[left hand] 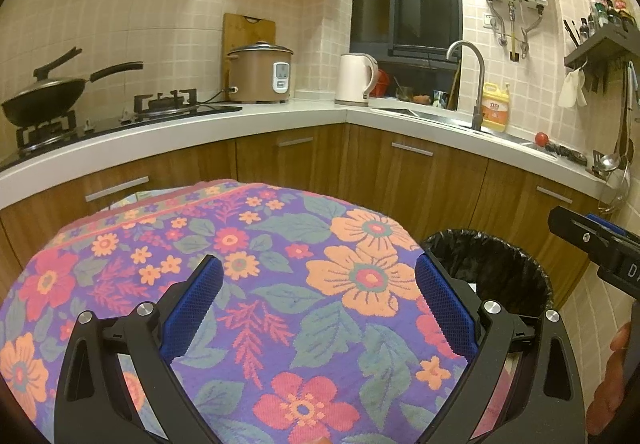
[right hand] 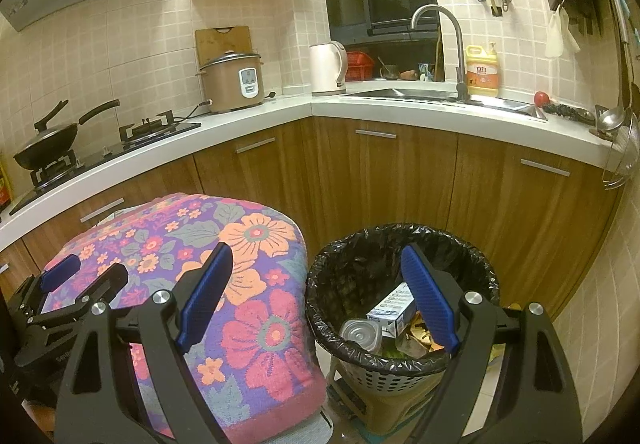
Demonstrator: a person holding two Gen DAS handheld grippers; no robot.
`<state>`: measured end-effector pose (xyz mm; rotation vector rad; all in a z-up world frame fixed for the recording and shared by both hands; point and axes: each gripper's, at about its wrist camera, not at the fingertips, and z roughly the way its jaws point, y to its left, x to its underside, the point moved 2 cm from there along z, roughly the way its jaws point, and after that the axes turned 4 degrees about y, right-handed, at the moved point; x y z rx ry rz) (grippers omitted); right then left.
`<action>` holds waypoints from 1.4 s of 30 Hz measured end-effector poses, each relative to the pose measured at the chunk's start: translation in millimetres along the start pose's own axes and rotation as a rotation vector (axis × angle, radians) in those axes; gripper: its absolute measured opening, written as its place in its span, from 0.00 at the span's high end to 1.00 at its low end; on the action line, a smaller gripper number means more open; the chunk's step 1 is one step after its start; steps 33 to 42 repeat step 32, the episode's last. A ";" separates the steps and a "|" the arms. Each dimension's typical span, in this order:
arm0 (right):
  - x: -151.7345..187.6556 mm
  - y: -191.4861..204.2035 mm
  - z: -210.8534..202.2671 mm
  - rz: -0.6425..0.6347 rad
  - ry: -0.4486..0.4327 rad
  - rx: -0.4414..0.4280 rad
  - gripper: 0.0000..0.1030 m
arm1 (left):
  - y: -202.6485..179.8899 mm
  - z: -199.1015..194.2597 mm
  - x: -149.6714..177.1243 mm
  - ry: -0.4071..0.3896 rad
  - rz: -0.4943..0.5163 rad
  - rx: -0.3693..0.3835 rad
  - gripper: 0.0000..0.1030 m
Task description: Collect trash
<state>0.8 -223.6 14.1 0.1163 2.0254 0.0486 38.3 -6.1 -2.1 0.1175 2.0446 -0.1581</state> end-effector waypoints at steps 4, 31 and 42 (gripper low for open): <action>0.4 -0.4 -1.1 0.000 0.001 0.001 0.21 | -2.1 -1.2 0.3 -0.006 0.004 -0.002 0.09; 1.6 11.1 -8.7 -0.072 -0.036 0.053 0.21 | 4.0 -6.6 -3.3 -0.010 -0.031 -0.008 0.08; 1.7 11.1 -8.5 -0.072 -0.035 0.053 0.21 | 4.2 -6.5 -3.2 -0.010 -0.032 -0.008 0.08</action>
